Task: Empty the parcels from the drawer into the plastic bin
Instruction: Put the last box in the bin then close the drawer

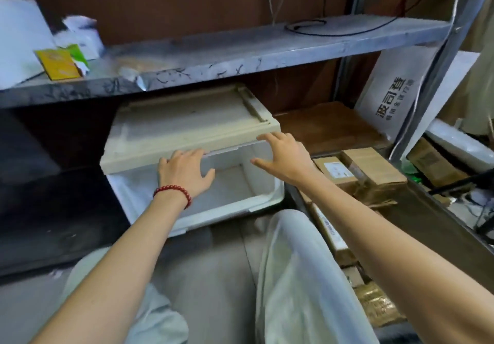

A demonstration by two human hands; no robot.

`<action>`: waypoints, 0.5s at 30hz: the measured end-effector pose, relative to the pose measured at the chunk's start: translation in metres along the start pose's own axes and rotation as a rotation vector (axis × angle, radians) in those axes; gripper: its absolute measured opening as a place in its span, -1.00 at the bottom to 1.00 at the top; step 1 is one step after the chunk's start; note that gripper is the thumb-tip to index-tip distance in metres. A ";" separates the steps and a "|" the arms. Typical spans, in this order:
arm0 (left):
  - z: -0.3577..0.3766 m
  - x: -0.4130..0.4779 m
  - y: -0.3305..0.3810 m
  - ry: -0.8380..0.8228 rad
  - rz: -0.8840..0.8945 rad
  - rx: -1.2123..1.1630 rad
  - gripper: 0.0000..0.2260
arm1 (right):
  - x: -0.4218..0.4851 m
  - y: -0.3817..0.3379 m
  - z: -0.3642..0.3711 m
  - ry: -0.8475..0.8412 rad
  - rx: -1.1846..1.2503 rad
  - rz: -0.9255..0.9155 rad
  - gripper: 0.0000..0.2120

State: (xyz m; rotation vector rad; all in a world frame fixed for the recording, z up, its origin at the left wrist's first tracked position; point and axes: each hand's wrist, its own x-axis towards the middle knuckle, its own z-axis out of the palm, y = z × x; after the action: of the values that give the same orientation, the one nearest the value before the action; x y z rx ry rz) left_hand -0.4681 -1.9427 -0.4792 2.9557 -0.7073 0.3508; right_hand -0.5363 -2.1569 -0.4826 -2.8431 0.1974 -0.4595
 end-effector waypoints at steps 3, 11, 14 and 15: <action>0.004 -0.008 -0.031 -0.011 -0.055 0.034 -0.57 | 0.013 -0.020 0.011 0.005 0.023 -0.066 -0.49; 0.023 0.005 -0.065 0.050 -0.123 0.085 -0.62 | 0.048 -0.046 0.049 -0.036 0.076 -0.177 -0.62; 0.030 0.012 -0.068 0.106 -0.099 0.092 -0.66 | 0.059 -0.053 0.060 -0.016 0.037 -0.195 -0.63; 0.032 0.015 -0.070 0.129 -0.089 0.092 -0.68 | 0.063 -0.055 0.063 0.002 0.021 -0.197 -0.64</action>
State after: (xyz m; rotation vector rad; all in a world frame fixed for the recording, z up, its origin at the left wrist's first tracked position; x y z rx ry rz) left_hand -0.4166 -1.8918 -0.5083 3.0036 -0.5573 0.5757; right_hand -0.4517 -2.1004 -0.5075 -2.8538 -0.0886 -0.5004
